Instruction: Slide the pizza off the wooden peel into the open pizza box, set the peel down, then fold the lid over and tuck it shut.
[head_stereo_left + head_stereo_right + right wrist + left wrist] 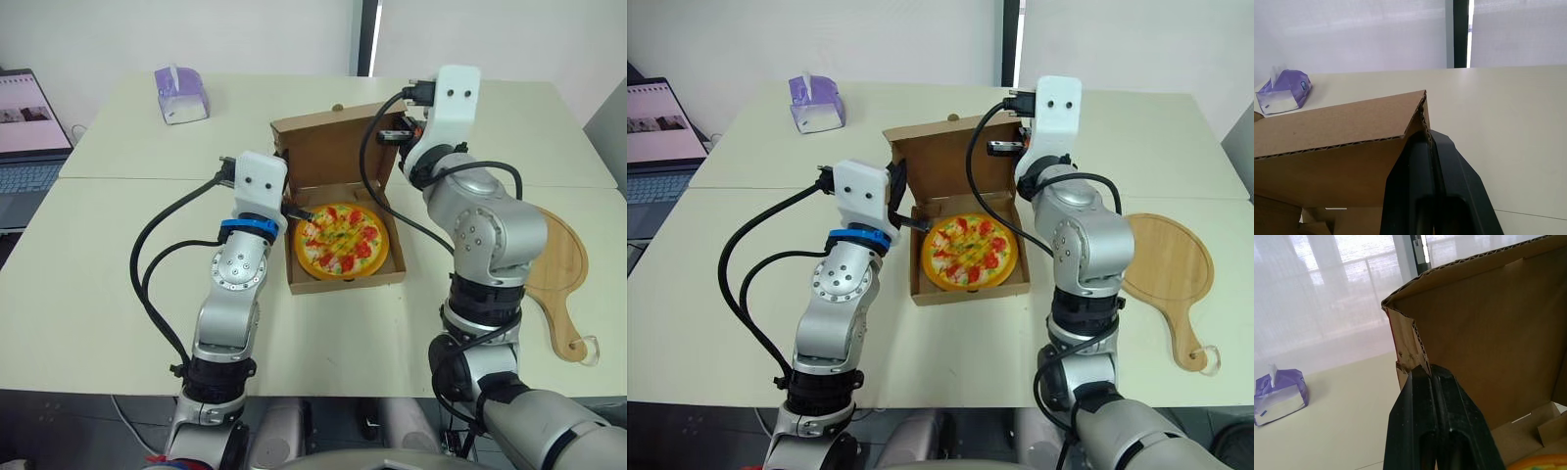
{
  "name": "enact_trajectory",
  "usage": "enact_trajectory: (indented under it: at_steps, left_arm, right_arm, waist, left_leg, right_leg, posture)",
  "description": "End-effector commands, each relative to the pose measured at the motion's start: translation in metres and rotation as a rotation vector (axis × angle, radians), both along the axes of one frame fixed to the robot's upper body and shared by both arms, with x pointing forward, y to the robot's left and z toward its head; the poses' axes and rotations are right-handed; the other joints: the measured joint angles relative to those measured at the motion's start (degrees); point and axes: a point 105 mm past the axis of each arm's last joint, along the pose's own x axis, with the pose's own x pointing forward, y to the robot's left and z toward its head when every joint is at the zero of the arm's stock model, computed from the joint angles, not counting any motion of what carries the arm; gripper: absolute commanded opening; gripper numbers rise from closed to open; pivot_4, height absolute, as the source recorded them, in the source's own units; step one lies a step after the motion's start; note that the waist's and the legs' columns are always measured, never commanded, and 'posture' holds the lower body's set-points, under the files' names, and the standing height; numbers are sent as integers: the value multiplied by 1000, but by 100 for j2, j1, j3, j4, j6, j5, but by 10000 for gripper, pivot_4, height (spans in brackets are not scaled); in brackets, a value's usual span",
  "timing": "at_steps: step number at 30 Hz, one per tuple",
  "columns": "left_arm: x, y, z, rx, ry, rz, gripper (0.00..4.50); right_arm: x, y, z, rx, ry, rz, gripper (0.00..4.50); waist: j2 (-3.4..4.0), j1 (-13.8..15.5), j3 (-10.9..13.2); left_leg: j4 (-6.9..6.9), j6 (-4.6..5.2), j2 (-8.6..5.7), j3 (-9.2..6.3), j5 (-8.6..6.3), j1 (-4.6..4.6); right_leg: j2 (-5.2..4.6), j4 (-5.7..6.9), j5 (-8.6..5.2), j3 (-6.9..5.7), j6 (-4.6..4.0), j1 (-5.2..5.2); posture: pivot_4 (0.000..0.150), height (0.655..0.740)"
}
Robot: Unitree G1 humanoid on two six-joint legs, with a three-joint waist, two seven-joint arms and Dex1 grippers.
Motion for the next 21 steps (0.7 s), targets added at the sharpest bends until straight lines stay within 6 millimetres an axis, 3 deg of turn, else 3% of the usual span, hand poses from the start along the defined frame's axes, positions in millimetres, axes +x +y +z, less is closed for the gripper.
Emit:
enact_trajectory:
  at_steps: [1,21]
  left_arm:
    - [-2,-6,7,-13,-33,-26,0]
    - [39,28,50,-61,20,-43,0]
  right_arm:
    - [-3,8,22,-6,-82,37,174]
    - [30,1,28,-90,-162,47,174]
  waist:
    - [0,1,0]
    - [0,-48,0]
  left_leg:
    - [0,0,0,0,0,0]
    - [-5,0,0,-1,1,-2]
  right_leg:
    - [0,0,0,0,0,0]
    - [0,-6,0,-3,0,-2]
  posture:
    - [1500,7400]
    - [1500,7400]
